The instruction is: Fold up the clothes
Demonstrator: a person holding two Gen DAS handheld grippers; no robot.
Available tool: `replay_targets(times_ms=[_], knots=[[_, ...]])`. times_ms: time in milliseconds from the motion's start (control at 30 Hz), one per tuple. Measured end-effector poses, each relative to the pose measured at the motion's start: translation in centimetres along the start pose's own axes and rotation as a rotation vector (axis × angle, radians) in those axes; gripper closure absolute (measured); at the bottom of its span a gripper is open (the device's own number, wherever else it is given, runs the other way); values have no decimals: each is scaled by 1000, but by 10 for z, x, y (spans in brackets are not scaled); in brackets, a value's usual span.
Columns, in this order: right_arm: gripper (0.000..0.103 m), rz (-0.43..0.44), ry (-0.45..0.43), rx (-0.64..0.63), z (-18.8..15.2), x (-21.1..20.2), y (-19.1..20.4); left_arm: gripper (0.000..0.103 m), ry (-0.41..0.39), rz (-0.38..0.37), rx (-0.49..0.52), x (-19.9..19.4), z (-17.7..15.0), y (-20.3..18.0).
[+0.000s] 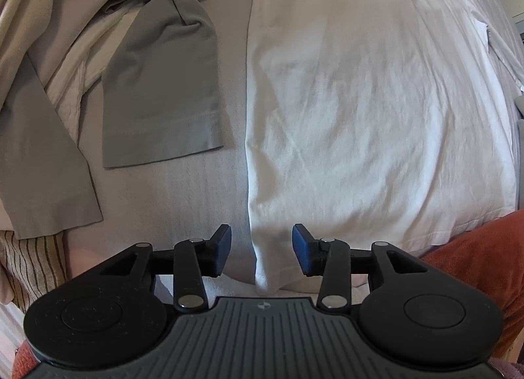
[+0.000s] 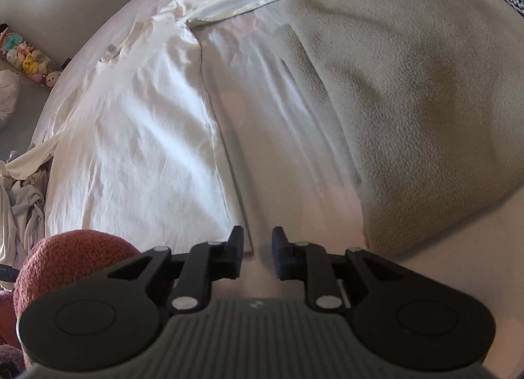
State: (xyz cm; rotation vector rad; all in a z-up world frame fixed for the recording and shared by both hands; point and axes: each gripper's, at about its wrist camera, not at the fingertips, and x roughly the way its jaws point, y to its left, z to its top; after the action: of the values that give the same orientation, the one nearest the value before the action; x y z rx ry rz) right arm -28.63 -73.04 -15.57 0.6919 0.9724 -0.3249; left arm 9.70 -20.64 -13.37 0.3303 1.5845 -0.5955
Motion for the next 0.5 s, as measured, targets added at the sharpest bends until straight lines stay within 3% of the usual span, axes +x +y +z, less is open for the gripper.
replay_targets(times_ms=[167, 233, 267, 300, 400, 500], knots=[[78, -1, 29, -42, 13, 23, 12, 66, 99, 47, 16, 30, 11, -6], [78, -10, 39, -52, 15, 32, 14, 79, 122, 60, 50, 39, 11, -12], [81, -13, 44, -52, 14, 36, 14, 89, 116, 77, 79, 40, 11, -16], [94, -10, 48, -50, 13, 37, 13, 99, 110, 93, 108, 41, 10, -20], [100, 4, 35, -49, 12, 30, 14, 103, 54, 79, 204, 30, 6, -32], [100, 82, -3, -23, 19, 6, 16, 103, -5, 36, 231, 1, -2, -32]])
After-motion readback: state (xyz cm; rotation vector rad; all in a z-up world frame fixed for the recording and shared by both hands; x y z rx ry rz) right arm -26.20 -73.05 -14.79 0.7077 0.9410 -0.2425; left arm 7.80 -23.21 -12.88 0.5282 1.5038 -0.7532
